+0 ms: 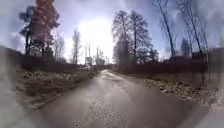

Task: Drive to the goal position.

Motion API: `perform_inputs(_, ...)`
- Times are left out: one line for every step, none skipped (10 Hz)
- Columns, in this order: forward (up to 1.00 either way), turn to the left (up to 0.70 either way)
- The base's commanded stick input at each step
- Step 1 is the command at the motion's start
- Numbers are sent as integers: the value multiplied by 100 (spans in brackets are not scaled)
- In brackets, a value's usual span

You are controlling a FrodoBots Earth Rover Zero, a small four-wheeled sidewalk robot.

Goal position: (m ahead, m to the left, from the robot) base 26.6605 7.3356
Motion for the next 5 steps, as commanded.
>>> perform_inputs(85, 6)
perform_inputs(85, 6)
perform_inputs(85, 6)
perform_inputs(85, 6)
perform_inputs(85, 6)
